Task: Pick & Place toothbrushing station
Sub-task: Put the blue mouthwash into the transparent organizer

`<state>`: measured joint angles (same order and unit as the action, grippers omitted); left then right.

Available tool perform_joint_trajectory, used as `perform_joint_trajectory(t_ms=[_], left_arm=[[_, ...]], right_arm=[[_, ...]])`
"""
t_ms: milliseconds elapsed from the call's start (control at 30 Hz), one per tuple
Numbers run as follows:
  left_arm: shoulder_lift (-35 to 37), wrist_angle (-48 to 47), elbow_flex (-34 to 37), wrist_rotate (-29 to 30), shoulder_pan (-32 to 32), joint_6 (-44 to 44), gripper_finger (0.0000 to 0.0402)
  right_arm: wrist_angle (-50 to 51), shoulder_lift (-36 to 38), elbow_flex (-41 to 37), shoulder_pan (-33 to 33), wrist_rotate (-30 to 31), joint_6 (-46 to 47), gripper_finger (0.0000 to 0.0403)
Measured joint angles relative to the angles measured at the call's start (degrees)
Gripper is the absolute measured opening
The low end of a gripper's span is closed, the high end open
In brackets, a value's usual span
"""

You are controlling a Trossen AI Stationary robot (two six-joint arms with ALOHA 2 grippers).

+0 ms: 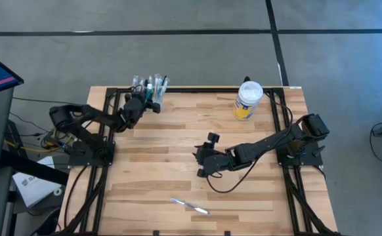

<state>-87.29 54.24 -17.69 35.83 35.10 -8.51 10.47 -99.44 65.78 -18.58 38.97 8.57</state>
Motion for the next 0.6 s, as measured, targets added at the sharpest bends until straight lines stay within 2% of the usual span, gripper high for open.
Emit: perform_joint_trajectory(t_ms=[600], left_arm=[[-0.87, 0.31, 0.00, -0.46, 1.63, -0.31, 0.0088]], right_arm=[[-0.01, 0.00, 0.02, 0.34, -0.23, -0.01, 0.0124]])
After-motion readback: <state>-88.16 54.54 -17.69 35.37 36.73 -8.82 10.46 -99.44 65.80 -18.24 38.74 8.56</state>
